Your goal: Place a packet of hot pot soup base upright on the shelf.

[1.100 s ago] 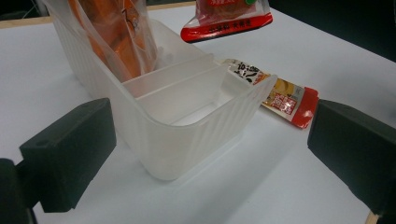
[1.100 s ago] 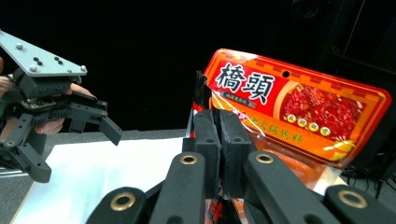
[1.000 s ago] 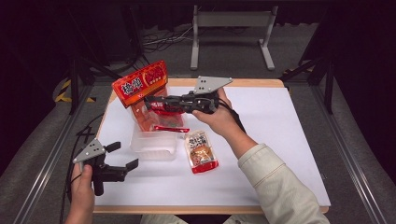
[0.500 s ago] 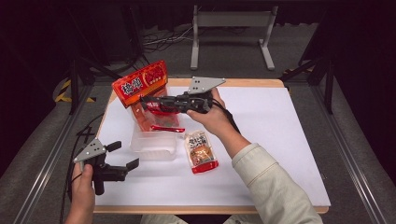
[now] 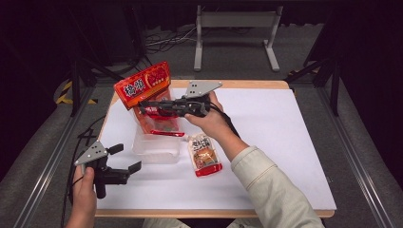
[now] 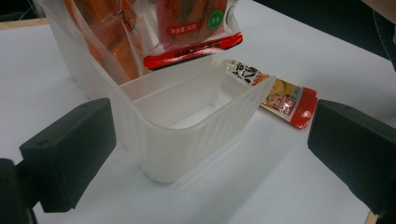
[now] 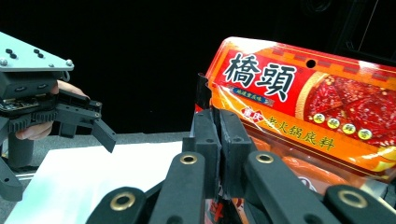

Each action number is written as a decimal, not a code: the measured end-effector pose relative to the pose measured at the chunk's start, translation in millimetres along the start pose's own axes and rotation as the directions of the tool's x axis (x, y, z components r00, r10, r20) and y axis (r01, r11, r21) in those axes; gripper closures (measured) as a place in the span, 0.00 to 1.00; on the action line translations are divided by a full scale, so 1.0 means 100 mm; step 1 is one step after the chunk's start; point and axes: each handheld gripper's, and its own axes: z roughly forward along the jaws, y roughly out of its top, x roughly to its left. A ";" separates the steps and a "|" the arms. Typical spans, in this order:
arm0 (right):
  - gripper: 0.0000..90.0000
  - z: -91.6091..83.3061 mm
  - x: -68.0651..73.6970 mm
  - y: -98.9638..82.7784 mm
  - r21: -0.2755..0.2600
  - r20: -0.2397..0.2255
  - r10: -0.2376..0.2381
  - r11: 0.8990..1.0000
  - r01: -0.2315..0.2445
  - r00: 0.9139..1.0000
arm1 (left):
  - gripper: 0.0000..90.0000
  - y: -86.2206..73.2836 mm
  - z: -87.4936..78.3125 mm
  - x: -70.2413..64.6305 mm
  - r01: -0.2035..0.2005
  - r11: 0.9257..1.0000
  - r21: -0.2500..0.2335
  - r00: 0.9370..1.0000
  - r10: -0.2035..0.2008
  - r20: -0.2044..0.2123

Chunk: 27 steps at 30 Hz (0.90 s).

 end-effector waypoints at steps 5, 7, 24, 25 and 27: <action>0.98 0.04 0.01 -0.01 0.001 -0.011 -0.001 1.000 0.001 1.000 | 0.02 0.00 0.00 0.00 -0.002 1.000 0.001 1.000 0.002 0.003; 0.98 0.09 0.04 -0.03 0.013 -0.019 -0.006 1.000 0.006 1.000 | 0.02 -0.01 0.01 0.01 -0.003 1.000 0.001 1.000 0.003 0.003; 0.97 0.20 0.07 -0.07 0.025 -0.022 -0.019 0.999 0.020 1.000 | 0.02 -0.01 0.02 0.01 -0.005 1.000 0.009 1.000 0.005 0.008; 0.96 0.20 0.07 -0.08 0.025 -0.023 -0.019 1.000 0.019 1.000 | 0.02 -0.01 0.02 0.01 -0.005 1.000 0.010 1.000 0.004 0.009; 0.96 0.21 0.08 -0.08 0.030 -0.026 -0.018 0.999 0.018 1.000 | 0.02 -0.01 0.02 0.00 0.000 1.000 0.009 1.000 0.000 0.007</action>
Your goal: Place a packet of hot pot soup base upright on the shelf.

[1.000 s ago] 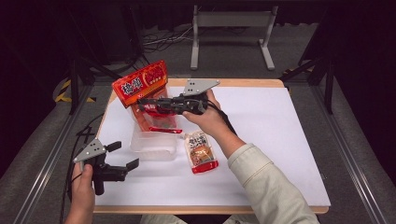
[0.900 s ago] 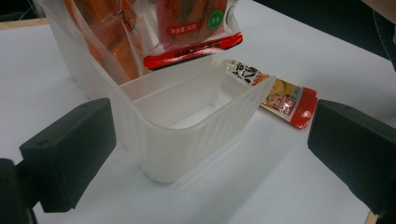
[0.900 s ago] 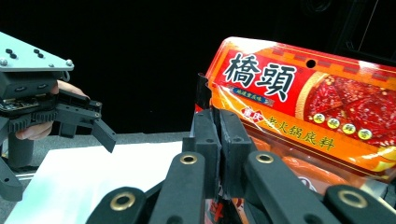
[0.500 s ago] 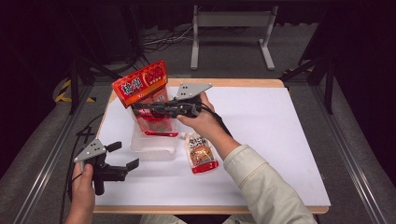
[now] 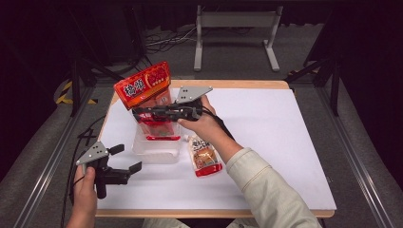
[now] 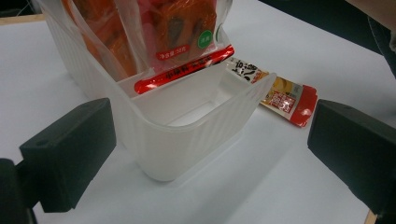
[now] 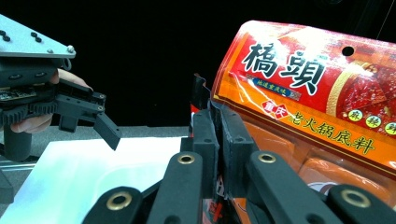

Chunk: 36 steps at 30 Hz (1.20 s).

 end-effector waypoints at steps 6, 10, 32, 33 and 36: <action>0.96 0.05 0.02 -0.02 0.026 -0.009 -0.016 1.000 0.016 1.000 | 0.02 0.00 0.00 0.00 0.000 1.000 0.000 1.000 0.000 0.000; 0.96 0.07 0.02 -0.06 0.034 -0.013 -0.009 0.999 0.009 1.000 | 0.02 0.00 0.00 0.01 -0.004 1.000 0.000 1.000 0.004 0.000; 0.95 0.17 0.08 -0.25 0.033 -0.010 0.037 0.999 -0.036 0.999 | 0.02 0.00 0.01 0.00 0.002 1.000 0.000 1.000 -0.002 0.005; 0.94 0.16 0.08 -0.26 0.039 -0.010 0.037 0.999 -0.036 0.999 | 0.02 0.00 0.01 0.00 0.000 1.000 0.001 1.000 0.000 0.005; 0.93 0.12 0.08 -0.29 0.068 -0.001 0.029 0.997 -0.029 1.000 | 0.02 0.00 0.01 0.00 0.002 1.000 0.004 1.000 -0.002 0.002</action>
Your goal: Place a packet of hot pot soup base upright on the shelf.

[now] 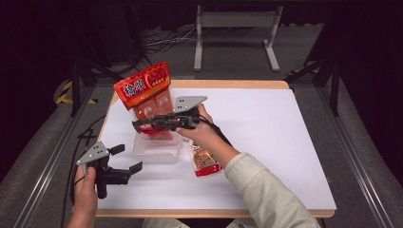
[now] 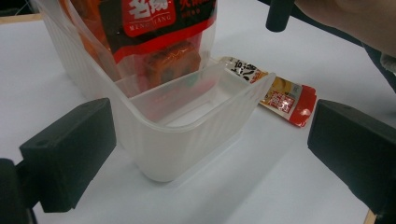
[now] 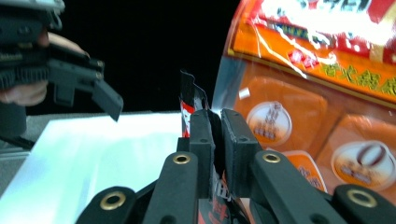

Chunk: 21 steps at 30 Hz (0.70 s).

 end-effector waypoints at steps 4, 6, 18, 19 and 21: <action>0.93 -0.07 -0.04 -0.05 0.015 0.015 0.008 1.000 -0.009 1.000 | 0.02 0.00 0.01 0.00 -0.003 1.000 0.006 1.000 0.003 0.003; 0.92 -0.09 -0.04 -0.07 0.020 0.019 0.013 1.000 -0.013 1.000 | 0.02 -0.01 0.02 0.00 0.000 1.000 0.008 1.000 0.000 0.004; 0.88 -0.10 -0.07 -0.13 0.083 0.038 0.041 0.996 -0.044 0.998 | 0.02 -0.01 0.04 -0.01 -0.006 1.000 0.015 1.000 0.006 0.003; 0.87 -0.10 -0.08 -0.13 0.084 0.037 0.043 0.995 -0.046 0.998 | 0.02 -0.01 0.05 -0.01 -0.006 1.000 0.013 1.000 0.006 0.004; 0.83 -0.10 -0.08 -0.13 0.083 0.030 0.051 0.995 -0.053 0.998 | 0.02 -0.01 0.04 -0.01 -0.004 1.000 0.014 1.000 0.004 0.006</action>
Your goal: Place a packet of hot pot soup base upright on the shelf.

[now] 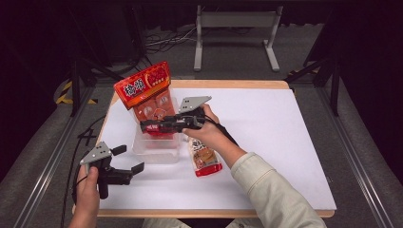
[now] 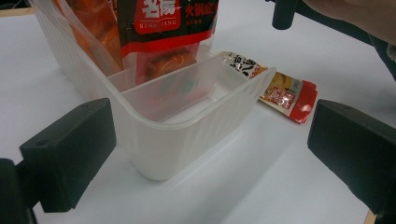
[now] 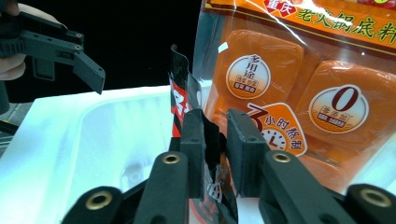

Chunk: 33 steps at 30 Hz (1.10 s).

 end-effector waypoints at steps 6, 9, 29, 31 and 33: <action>0.69 -0.03 0.00 0.00 -0.015 0.000 0.034 0.999 -0.034 0.999 | 0.02 -0.01 0.00 0.01 0.005 1.000 0.001 1.000 -0.005 -0.002; 0.61 -0.07 0.01 0.02 -0.031 0.005 0.047 0.998 -0.047 0.999 | 0.02 0.00 0.00 0.01 -0.001 1.000 0.002 1.000 0.001 -0.003; 0.42 -0.54 0.04 0.08 -0.069 0.070 0.112 0.992 -0.107 0.991 | 0.02 0.02 0.01 0.03 -0.002 1.000 -0.008 1.000 0.002 -0.009; 0.42 -0.60 0.04 0.07 -0.062 0.077 0.117 0.992 -0.112 0.990 | 0.02 0.03 0.00 0.04 0.002 1.000 -0.010 1.000 -0.002 -0.012; 0.44 -0.68 0.04 0.06 -0.041 0.090 0.118 0.993 -0.115 0.989 | 0.02 0.03 0.00 0.04 0.001 1.000 -0.014 1.000 -0.001 -0.012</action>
